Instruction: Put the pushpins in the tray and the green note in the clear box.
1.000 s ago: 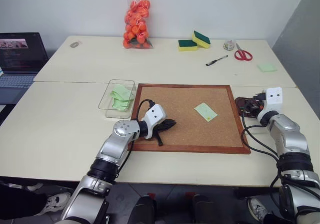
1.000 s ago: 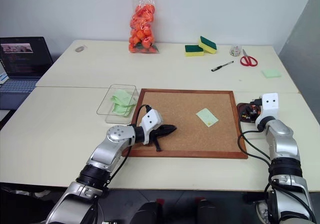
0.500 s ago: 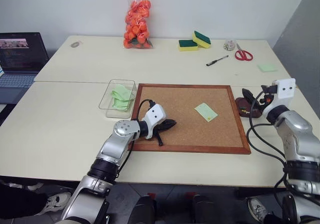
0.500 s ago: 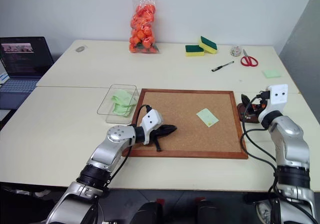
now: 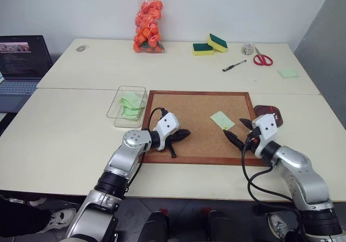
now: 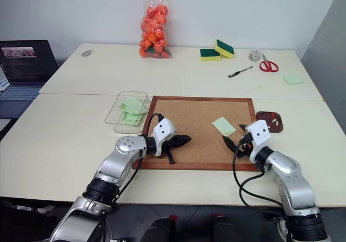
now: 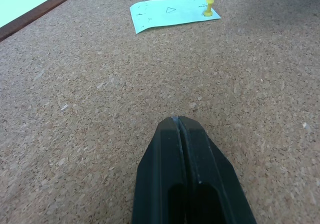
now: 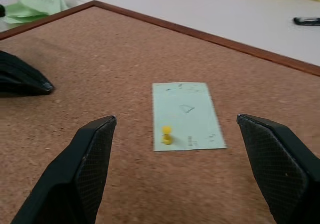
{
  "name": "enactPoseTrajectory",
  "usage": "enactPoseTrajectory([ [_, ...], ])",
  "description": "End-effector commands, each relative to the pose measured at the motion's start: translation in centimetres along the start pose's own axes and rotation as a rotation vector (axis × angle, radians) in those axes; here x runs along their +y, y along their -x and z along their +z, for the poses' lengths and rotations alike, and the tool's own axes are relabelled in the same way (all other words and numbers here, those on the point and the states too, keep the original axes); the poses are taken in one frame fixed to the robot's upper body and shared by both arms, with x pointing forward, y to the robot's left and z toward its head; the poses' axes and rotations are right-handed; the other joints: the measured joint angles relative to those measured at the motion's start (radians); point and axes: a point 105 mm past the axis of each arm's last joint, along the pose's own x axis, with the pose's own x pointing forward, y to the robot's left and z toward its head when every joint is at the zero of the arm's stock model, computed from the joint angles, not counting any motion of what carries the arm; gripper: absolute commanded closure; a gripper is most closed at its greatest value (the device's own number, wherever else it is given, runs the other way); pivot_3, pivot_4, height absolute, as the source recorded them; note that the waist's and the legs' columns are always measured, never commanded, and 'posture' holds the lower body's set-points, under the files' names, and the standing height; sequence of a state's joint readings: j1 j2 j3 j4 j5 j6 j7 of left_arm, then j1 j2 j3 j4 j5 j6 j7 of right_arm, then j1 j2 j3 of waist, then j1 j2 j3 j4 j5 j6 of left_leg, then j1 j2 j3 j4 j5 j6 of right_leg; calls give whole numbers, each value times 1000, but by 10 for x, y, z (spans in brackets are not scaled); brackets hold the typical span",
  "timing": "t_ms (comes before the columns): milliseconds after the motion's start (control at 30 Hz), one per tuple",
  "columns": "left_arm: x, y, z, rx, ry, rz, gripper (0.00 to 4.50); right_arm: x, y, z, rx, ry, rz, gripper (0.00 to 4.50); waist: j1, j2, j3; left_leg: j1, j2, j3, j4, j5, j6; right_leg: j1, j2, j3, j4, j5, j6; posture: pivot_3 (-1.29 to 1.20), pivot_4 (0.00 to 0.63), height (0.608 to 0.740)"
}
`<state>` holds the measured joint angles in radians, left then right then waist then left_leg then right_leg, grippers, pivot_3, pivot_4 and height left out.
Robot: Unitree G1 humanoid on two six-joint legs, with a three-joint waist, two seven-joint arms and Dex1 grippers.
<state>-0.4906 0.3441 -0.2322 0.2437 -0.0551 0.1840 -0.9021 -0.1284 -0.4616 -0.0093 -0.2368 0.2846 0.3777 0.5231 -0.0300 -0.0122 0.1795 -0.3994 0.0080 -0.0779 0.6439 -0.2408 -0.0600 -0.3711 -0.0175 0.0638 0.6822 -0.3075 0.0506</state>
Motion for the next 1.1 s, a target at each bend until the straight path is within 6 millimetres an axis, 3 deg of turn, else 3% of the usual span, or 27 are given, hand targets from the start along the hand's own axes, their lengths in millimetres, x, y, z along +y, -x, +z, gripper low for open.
enactPoseTrajectory([
  [33, -14, -5, -13, 45, 19, -46, 4500, 0, -7, 7, -40, 32, 0, 406, -1, 0, 0, 0, 0, 0, 0, 0, 0, 0, 0, 0, 0, 0, 0, 0, 150, 740],
  [433, -13, -2, -14, 47, 21, -36, 4500, 3, -28, -2, -27, -14, 42, 406, -1, 0, 0, 0, 0, 0, 0, 0, 0, 0, 0, 0, 0, 0, 0, 0, 150, 740],
  [1100, -13, 1, -15, 54, 19, -35, 4500, -3, -30, -5, -39, -55, 31, 4093, -2, 0, 0, 0, 0, 0, 0, 0, 0, 0, 0, 0, 0, 0, 0, 0, 150, 740],
])
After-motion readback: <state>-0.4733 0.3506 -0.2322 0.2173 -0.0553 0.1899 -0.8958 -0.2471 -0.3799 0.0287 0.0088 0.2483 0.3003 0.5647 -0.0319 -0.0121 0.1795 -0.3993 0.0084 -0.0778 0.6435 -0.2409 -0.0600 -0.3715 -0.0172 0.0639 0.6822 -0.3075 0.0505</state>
